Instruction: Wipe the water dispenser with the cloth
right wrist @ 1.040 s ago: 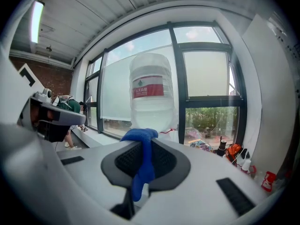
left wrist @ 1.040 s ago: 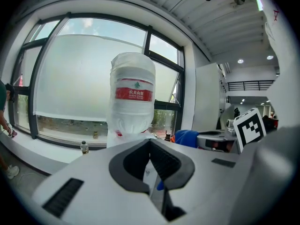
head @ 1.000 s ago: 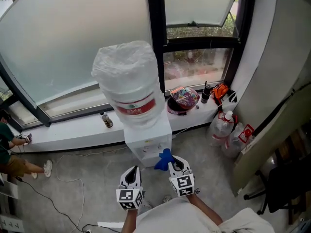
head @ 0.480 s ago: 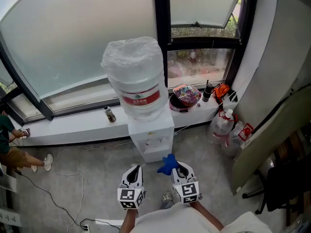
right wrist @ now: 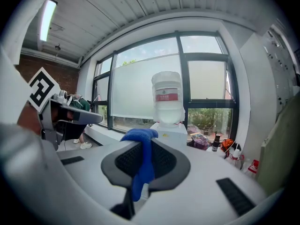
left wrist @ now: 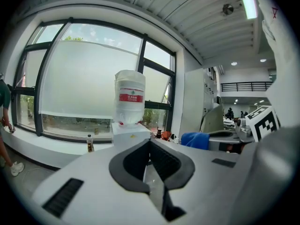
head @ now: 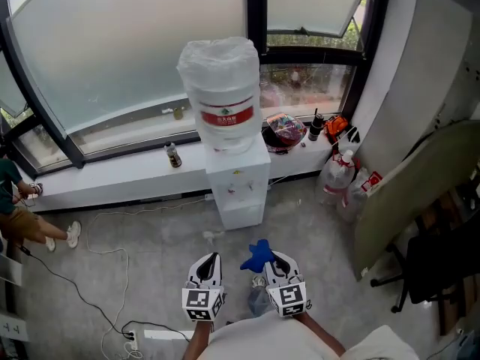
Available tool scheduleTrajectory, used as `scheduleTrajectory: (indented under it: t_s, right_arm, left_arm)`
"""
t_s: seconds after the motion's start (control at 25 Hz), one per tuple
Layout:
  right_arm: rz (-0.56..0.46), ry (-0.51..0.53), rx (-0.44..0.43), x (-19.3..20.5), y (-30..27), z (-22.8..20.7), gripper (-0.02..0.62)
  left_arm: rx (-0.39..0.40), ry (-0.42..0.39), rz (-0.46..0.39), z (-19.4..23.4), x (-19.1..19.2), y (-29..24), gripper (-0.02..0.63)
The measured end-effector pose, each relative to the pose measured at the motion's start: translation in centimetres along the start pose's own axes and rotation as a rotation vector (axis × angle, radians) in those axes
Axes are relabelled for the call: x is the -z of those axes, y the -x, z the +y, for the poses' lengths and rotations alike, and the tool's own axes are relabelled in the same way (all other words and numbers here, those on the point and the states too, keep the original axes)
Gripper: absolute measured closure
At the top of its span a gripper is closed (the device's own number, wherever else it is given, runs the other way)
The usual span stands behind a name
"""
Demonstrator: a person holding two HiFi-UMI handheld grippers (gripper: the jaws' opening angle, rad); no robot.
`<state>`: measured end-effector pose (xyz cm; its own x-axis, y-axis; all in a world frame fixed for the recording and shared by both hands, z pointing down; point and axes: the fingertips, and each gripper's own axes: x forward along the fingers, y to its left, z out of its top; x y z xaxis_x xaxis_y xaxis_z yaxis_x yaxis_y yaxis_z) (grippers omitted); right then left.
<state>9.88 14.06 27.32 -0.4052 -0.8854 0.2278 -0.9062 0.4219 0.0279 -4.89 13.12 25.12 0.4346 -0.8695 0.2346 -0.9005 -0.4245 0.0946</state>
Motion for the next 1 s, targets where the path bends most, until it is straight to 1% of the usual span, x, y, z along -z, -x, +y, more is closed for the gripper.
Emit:
scheduleTrajectory:
  t_s: [0.2,0.44,0.68,1.0]
  right_arm:
    - [-0.007,-0.01,-0.004,0.9,5.7,3.9,0.555]
    - [-0.012,-0.003,-0.022,2.0,10.4,6.9,0.555]
    - [-0.03,0.007,-0.025,2.1,12.5,7.7,0.557]
    - [-0.039,0.001,-0.011,2.0,13.6,8.0,0.557]
  left_arm:
    - [0.011,-0.015,-0.013,-2.4,1.1,5.5,0.594]
    - [0.009,0.002,-0.025,-4.8,2.7,10.0,0.594]
    - [0.019,0.001,-0.034,-6.6,3.7,11.8,0.594]
    - [0.023,-0.01,-0.037,-6.9,3.7,12.7,0.594]
